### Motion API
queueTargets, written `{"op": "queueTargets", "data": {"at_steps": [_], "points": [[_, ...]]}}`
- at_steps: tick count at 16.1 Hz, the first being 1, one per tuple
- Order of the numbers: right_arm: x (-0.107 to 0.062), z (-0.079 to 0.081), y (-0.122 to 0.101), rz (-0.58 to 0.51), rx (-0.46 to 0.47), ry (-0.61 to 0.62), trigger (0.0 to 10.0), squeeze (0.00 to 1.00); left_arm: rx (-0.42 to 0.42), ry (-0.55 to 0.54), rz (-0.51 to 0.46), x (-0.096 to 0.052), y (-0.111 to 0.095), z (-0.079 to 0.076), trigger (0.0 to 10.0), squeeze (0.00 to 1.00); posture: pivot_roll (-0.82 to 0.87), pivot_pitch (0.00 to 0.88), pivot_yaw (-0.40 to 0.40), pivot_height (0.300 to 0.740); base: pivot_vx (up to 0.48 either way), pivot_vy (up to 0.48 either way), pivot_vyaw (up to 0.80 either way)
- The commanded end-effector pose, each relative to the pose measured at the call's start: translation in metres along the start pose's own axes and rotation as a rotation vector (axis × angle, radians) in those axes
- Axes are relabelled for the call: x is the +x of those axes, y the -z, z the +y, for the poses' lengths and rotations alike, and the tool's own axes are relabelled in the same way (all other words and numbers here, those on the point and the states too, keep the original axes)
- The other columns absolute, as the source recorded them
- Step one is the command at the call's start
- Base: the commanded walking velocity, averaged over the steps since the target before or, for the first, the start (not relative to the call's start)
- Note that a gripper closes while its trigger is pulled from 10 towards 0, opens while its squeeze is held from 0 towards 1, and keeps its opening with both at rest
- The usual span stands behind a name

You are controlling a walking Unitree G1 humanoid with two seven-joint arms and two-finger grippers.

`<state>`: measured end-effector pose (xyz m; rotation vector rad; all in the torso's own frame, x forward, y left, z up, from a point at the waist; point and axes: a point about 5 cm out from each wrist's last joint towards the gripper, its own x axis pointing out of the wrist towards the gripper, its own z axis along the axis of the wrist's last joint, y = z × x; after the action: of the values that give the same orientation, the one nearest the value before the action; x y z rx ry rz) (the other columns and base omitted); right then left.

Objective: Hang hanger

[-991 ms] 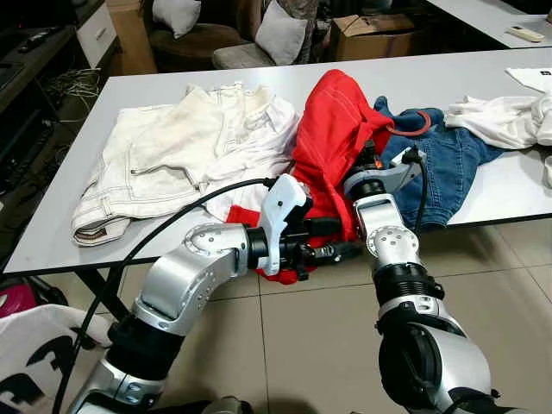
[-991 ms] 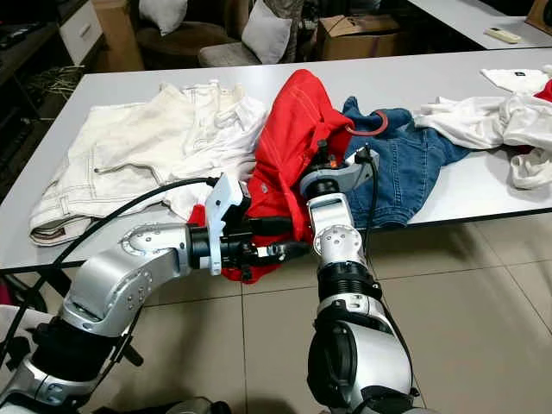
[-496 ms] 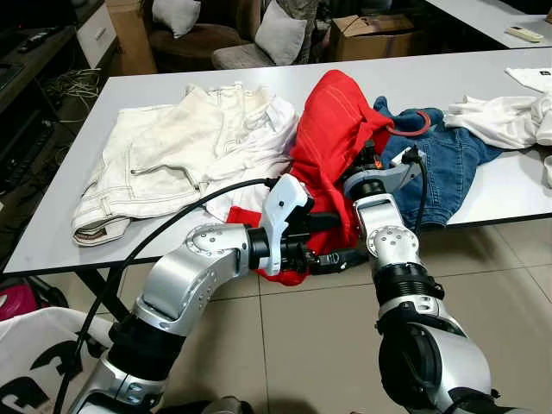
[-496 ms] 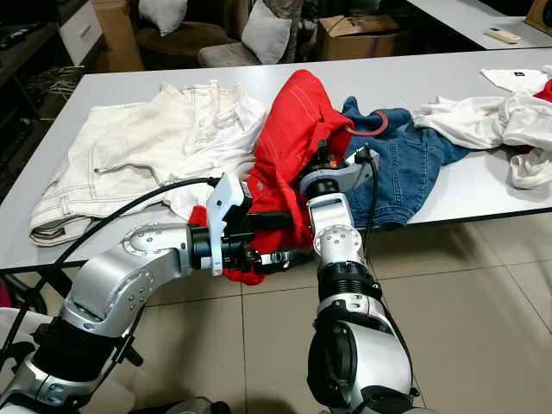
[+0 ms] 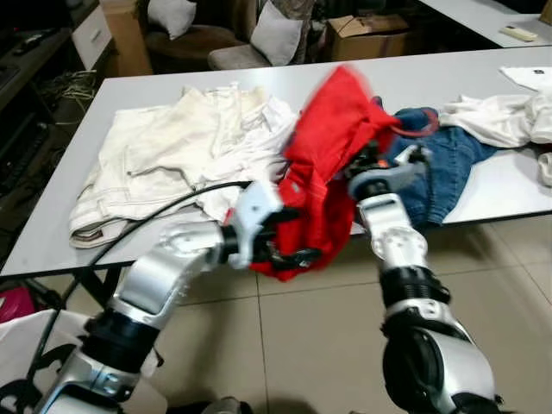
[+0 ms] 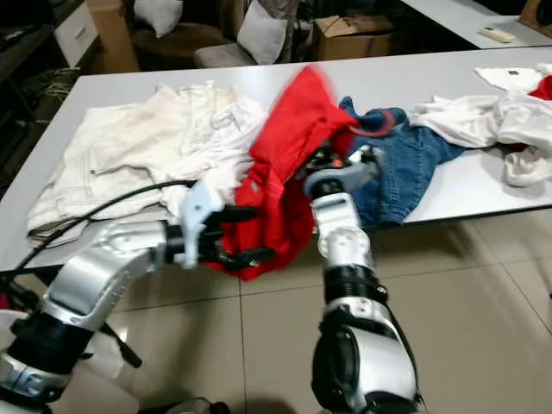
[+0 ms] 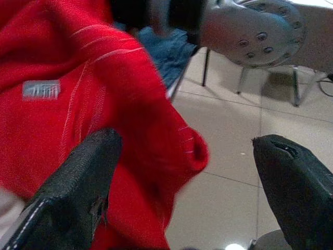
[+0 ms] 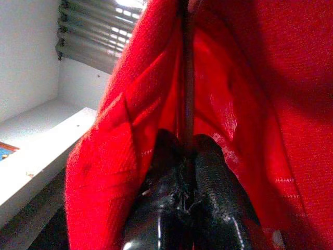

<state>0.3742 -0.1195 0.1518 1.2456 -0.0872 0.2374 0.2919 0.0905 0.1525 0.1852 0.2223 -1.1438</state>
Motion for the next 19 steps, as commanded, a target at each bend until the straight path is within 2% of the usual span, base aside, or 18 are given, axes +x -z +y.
{"op": "queueTargets", "data": {"at_steps": [1,3,7,8,9,12,13,14,15,16,17,19], "points": [[0.001,0.006,0.002,0.01,-0.01,-0.025,10.0,0.0,0.022,0.017,-0.011,0.001,-0.003,-0.003,10.0,1.0,-0.11,0.0,0.076,0.74,0.0,0.0,0.0],[-0.001,0.004,0.001,0.007,-0.01,-0.022,10.0,0.0,0.009,0.049,-0.018,0.0,-0.001,-0.006,10.0,1.0,-0.12,0.0,0.081,0.74,0.0,0.0,0.0],[-0.004,0.0,-0.003,0.013,-0.026,-0.011,10.0,0.0,0.021,0.197,-0.196,-0.007,-0.027,-0.018,10.0,1.0,-0.13,0.0,0.087,0.74,0.0,0.0,0.0],[-0.005,-0.001,-0.003,0.014,-0.029,-0.007,10.0,0.0,-0.007,0.203,-0.23,-0.006,-0.032,-0.018,10.0,1.0,-0.14,0.0,0.09,0.74,0.0,0.0,0.0],[-0.005,-0.001,-0.003,0.012,-0.029,-0.004,10.0,0.0,-0.074,0.212,-0.324,-0.008,-0.044,-0.016,10.0,1.0,-0.14,0.0,0.092,0.74,0.0,0.0,0.0],[-0.007,-0.002,-0.004,0.009,-0.027,-0.001,10.0,0.0,-0.105,0.246,-0.384,-0.017,-0.052,-0.015,10.0,1.0,-0.14,0.0,0.094,0.74,0.0,0.0,0.0],[-0.007,0.001,-0.005,0.015,-0.03,-0.018,10.0,0.0,-0.08,0.097,-0.324,-0.02,-0.041,0.0,10.0,1.0,-0.14,0.0,0.098,0.74,0.0,0.0,0.0],[-0.009,0.009,-0.007,0.022,-0.038,-0.073,10.0,0.0,-0.066,-0.206,-0.22,-0.028,-0.015,0.027,10.0,0.98,-0.14,0.0,0.1,0.74,0.0,0.0,0.0],[-0.011,0.014,-0.009,0.028,-0.056,-0.104,10.0,0.0,-0.076,-0.329,-0.171,-0.036,-0.001,0.036,10.0,0.9,-0.14,0.0,0.097,0.74,0.0,0.0,0.0],[-0.015,0.021,-0.011,0.046,-0.088,-0.147,10.0,0.0,-0.09,-0.433,-0.171,-0.046,0.01,0.042,10.0,0.16,-0.13,0.0,0.091,0.74,0.0,0.0,0.0],[-0.022,0.03,-0.012,0.08,-0.155,-0.205,10.0,0.0,-0.112,-0.544,-0.185,-0.059,0.022,0.044,10.0,0.15,-0.13,0.0,0.087,0.74,0.0,0.0,0.0],[-0.03,0.045,-0.014,0.123,-0.228,-0.278,10.0,0.0,-0.148,-0.618,-0.195,-0.07,0.029,0.038,10.0,0.15,-0.1,0.0,0.068,0.74,0.0,0.0,0.53]]}}
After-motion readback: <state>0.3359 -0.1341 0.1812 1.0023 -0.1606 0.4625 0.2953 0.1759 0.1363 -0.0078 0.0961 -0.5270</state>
